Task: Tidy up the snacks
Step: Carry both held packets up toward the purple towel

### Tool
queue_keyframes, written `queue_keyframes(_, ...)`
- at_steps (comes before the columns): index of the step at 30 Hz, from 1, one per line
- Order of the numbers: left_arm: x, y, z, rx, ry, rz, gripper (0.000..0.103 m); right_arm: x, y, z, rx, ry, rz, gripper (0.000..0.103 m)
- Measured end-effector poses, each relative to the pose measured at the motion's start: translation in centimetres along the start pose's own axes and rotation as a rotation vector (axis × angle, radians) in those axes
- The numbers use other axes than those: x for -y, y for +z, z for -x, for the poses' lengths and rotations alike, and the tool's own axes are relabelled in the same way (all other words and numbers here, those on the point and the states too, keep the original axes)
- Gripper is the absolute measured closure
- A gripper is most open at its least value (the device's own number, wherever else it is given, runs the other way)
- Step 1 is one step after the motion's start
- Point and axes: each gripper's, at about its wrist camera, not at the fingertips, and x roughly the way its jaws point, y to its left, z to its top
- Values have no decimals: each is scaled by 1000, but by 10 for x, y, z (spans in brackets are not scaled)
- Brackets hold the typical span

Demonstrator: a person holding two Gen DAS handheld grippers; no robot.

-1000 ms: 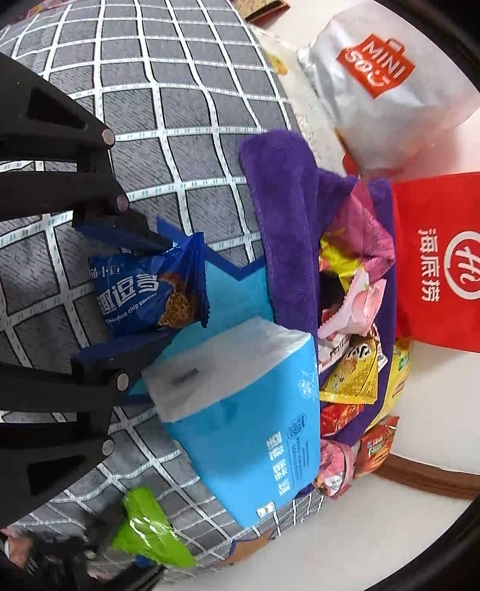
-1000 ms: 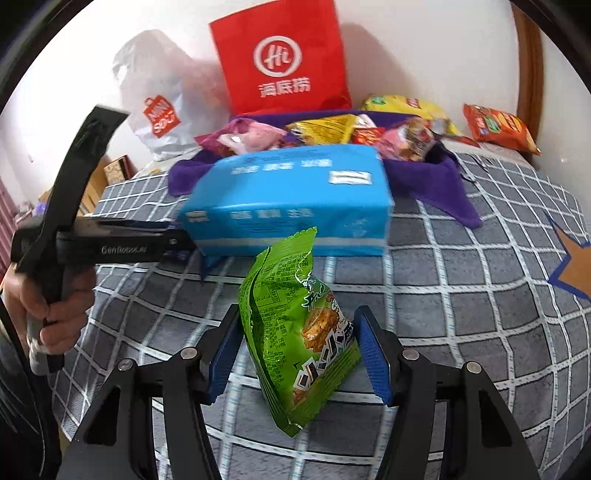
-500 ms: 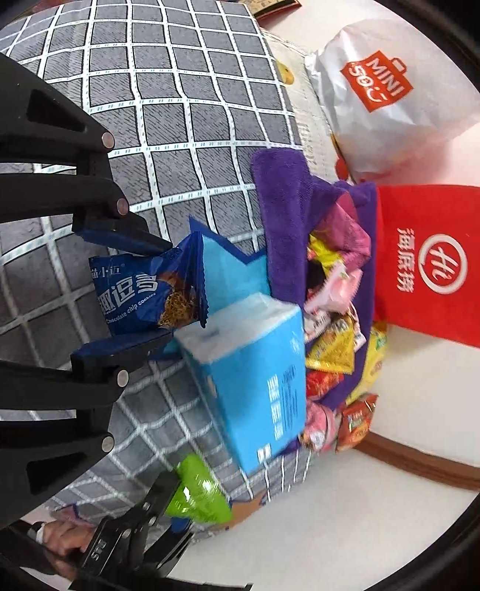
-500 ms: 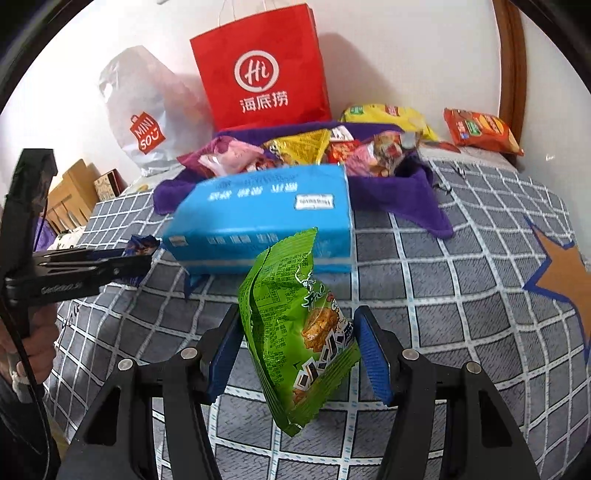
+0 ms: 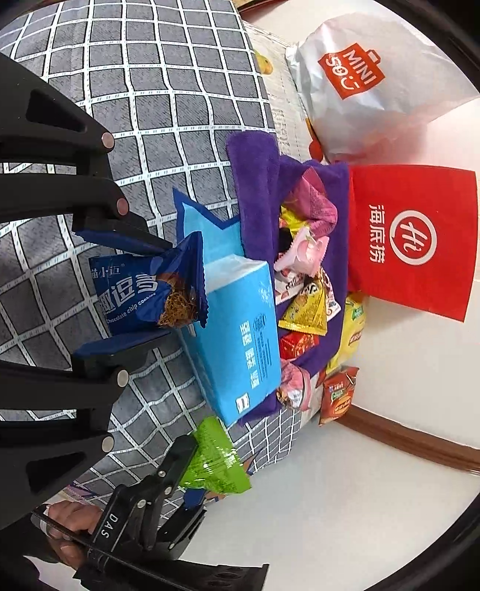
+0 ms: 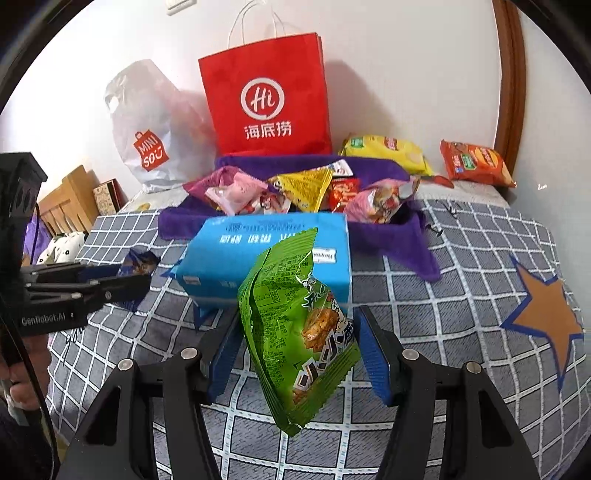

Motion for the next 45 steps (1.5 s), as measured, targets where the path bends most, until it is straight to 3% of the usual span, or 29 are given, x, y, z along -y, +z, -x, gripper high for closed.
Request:
queue_keyframes(25, 15, 40, 22, 31, -70, 5, 65, 2, 50, 10, 67, -24, 13, 43)
queue_keyframes(45, -1, 129, 37, 122, -5, 12, 65, 9, 141, -25, 102, -40, 35, 43)
